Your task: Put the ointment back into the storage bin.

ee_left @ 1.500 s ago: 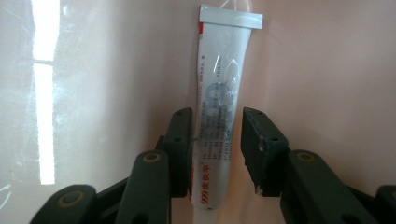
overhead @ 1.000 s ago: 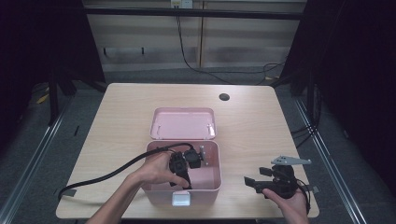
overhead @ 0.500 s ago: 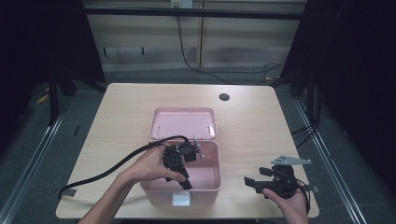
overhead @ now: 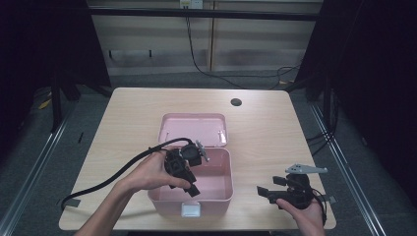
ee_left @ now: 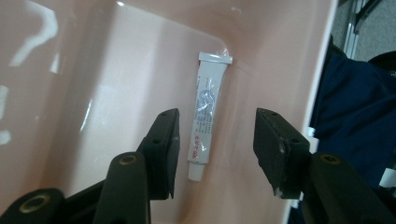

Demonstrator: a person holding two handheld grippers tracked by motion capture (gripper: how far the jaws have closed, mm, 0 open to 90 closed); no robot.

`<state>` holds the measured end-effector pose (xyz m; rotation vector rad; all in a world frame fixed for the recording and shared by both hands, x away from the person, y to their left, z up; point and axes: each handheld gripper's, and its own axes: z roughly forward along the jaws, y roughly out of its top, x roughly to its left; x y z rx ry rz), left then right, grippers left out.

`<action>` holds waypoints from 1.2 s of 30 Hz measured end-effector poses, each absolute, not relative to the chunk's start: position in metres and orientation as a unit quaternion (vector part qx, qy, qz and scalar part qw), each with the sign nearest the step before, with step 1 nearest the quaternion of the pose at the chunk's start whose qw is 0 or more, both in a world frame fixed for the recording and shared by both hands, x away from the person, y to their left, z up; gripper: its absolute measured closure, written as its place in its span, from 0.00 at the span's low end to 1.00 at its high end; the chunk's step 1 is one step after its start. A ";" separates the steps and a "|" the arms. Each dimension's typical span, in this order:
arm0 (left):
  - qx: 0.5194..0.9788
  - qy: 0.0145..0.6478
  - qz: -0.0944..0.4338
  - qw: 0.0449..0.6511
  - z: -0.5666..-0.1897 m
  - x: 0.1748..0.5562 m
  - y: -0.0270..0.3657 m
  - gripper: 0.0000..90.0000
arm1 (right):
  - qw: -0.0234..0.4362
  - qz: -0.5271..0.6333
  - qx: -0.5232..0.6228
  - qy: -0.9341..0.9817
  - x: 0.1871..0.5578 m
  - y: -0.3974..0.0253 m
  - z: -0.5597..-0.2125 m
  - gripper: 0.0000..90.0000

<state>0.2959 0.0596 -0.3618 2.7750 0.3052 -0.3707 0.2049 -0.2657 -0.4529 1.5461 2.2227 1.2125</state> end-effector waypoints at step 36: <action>0.960 0.154 -0.090 0.218 -0.331 0.299 0.135 0.46 | 0.085 0.406 0.522 0.746 0.205 -0.265 -0.453 0.21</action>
